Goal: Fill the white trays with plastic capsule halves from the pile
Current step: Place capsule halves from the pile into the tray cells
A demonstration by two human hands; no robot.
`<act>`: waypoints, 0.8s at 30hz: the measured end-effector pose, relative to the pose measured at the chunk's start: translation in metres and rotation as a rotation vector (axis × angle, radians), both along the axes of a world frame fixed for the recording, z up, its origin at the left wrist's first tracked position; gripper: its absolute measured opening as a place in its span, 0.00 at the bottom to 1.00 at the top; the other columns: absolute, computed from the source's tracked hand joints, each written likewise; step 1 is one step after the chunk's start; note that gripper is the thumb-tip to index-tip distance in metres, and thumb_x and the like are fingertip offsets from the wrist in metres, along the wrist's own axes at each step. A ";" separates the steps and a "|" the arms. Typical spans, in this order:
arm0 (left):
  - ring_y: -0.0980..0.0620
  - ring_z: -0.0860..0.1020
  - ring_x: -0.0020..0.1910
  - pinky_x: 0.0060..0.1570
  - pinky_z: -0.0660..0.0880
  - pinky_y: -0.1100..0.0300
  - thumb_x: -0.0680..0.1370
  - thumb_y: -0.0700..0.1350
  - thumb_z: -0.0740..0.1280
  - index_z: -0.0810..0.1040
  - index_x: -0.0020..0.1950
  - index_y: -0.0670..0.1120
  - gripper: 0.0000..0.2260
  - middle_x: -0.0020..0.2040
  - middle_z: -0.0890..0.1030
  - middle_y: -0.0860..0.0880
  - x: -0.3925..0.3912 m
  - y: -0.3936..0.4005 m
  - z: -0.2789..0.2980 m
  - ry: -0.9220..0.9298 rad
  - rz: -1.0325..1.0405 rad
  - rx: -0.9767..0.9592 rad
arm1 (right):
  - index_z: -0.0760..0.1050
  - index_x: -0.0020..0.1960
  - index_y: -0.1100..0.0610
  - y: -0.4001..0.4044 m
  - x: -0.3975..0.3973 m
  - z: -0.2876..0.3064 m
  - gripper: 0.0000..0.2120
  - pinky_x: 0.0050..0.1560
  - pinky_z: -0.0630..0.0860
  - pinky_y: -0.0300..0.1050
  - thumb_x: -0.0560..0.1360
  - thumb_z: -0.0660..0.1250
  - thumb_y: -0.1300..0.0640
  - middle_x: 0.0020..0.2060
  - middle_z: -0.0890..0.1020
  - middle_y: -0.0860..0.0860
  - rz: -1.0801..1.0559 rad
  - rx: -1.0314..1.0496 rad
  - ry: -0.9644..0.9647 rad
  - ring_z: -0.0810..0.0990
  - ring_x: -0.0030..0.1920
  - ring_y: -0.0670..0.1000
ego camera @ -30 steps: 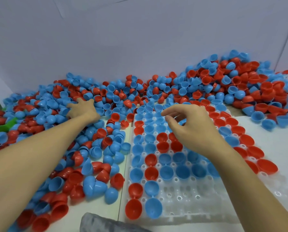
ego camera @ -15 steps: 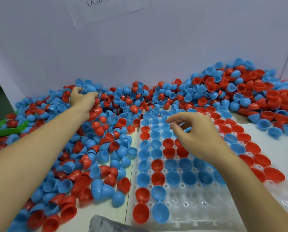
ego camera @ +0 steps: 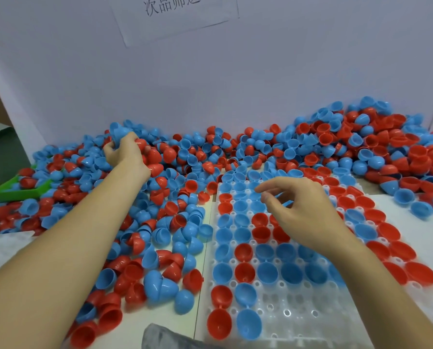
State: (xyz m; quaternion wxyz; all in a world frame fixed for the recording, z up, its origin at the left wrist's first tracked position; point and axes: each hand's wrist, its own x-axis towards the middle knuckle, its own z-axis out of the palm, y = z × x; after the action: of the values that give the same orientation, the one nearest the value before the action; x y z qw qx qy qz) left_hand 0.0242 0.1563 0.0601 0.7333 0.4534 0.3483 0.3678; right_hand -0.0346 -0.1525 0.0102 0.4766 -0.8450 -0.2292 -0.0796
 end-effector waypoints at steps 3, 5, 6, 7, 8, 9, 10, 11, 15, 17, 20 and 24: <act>0.54 0.70 0.24 0.38 0.78 0.56 0.74 0.41 0.65 0.74 0.51 0.48 0.07 0.31 0.74 0.51 -0.005 -0.012 0.007 -0.028 -0.100 -0.042 | 0.83 0.51 0.47 0.002 -0.001 0.000 0.08 0.40 0.75 0.28 0.78 0.67 0.57 0.41 0.83 0.39 -0.004 0.040 0.023 0.81 0.43 0.38; 0.53 0.69 0.25 0.47 0.79 0.50 0.74 0.42 0.63 0.73 0.44 0.47 0.01 0.33 0.72 0.51 -0.012 -0.027 0.013 -0.059 -0.224 -0.093 | 0.83 0.52 0.47 0.005 -0.002 0.001 0.07 0.40 0.76 0.30 0.78 0.67 0.56 0.41 0.83 0.41 -0.005 0.076 0.042 0.82 0.42 0.41; 0.54 0.69 0.24 0.46 0.78 0.51 0.74 0.42 0.62 0.71 0.37 0.48 0.06 0.32 0.71 0.52 -0.018 -0.037 0.015 -0.076 -0.283 -0.118 | 0.83 0.52 0.47 0.007 -0.003 0.001 0.07 0.41 0.77 0.32 0.78 0.68 0.56 0.42 0.83 0.41 0.000 0.094 0.054 0.83 0.42 0.41; 0.55 0.68 0.22 0.42 0.78 0.55 0.74 0.43 0.61 0.68 0.31 0.48 0.11 0.31 0.70 0.52 -0.022 -0.046 0.015 -0.085 -0.328 -0.147 | 0.82 0.53 0.47 0.009 -0.004 0.001 0.07 0.42 0.78 0.34 0.78 0.68 0.56 0.42 0.84 0.42 0.008 0.112 0.068 0.83 0.42 0.42; 0.55 0.68 0.21 0.36 0.76 0.59 0.74 0.43 0.61 0.65 0.27 0.49 0.15 0.29 0.69 0.52 -0.027 -0.056 0.014 -0.110 -0.363 -0.172 | 0.82 0.54 0.47 0.012 -0.005 0.002 0.07 0.43 0.79 0.35 0.78 0.68 0.55 0.43 0.84 0.43 0.019 0.131 0.085 0.83 0.43 0.43; 0.56 0.68 0.20 0.33 0.74 0.61 0.74 0.43 0.61 0.65 0.24 0.49 0.18 0.28 0.69 0.53 -0.032 -0.067 0.013 -0.138 -0.394 -0.208 | 0.81 0.55 0.47 0.014 -0.006 0.002 0.07 0.43 0.79 0.36 0.78 0.68 0.54 0.43 0.84 0.43 0.033 0.151 0.109 0.84 0.43 0.43; 0.56 0.68 0.20 0.31 0.73 0.63 0.74 0.42 0.61 0.66 0.20 0.49 0.21 0.27 0.69 0.53 -0.036 -0.076 0.010 -0.161 -0.424 -0.234 | 0.80 0.57 0.46 0.017 -0.007 0.002 0.08 0.42 0.79 0.36 0.78 0.68 0.54 0.43 0.84 0.44 0.050 0.173 0.135 0.84 0.43 0.43; 0.57 0.68 0.20 0.31 0.71 0.64 0.74 0.42 0.60 0.66 0.18 0.49 0.23 0.26 0.69 0.53 -0.041 -0.086 0.008 -0.182 -0.445 -0.251 | 0.79 0.58 0.46 0.020 -0.008 0.002 0.09 0.41 0.79 0.35 0.78 0.68 0.53 0.44 0.85 0.44 0.064 0.192 0.159 0.84 0.43 0.42; 0.57 0.67 0.20 0.34 0.68 0.64 0.74 0.41 0.61 0.64 0.17 0.49 0.23 0.22 0.66 0.54 -0.054 -0.108 0.004 -0.247 -0.487 -0.348 | 0.74 0.64 0.43 0.025 -0.011 0.000 0.16 0.43 0.81 0.35 0.78 0.68 0.48 0.52 0.82 0.43 0.038 0.247 0.246 0.84 0.47 0.41; 0.57 0.67 0.20 0.43 0.75 0.60 0.74 0.41 0.61 0.64 0.18 0.49 0.23 0.22 0.67 0.54 -0.059 -0.117 0.004 -0.292 -0.507 -0.410 | 0.71 0.68 0.42 0.027 -0.014 0.001 0.22 0.45 0.83 0.40 0.76 0.69 0.45 0.56 0.80 0.43 0.101 0.346 0.361 0.84 0.49 0.42; 0.56 0.70 0.20 0.36 0.77 0.61 0.75 0.41 0.62 0.67 0.16 0.47 0.25 0.22 0.69 0.53 -0.061 -0.130 0.000 -0.317 -0.540 -0.440 | 0.75 0.66 0.46 0.032 -0.021 0.006 0.18 0.42 0.82 0.38 0.77 0.71 0.50 0.51 0.84 0.47 0.228 0.491 0.433 0.86 0.47 0.46; 0.55 0.73 0.22 0.30 0.78 0.58 0.75 0.41 0.62 0.69 0.18 0.47 0.23 0.28 0.72 0.51 -0.063 -0.134 -0.006 -0.345 -0.527 -0.497 | 0.82 0.52 0.52 0.034 -0.023 0.009 0.05 0.38 0.79 0.36 0.79 0.68 0.58 0.36 0.85 0.48 0.169 0.496 0.305 0.84 0.36 0.46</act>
State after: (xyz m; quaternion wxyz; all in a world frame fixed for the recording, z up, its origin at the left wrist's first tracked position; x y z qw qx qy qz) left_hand -0.0383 0.0225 0.0542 0.9377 0.2674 0.1701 0.1423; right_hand -0.0573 -0.1183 0.0191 0.7023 -0.6829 -0.1983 0.0346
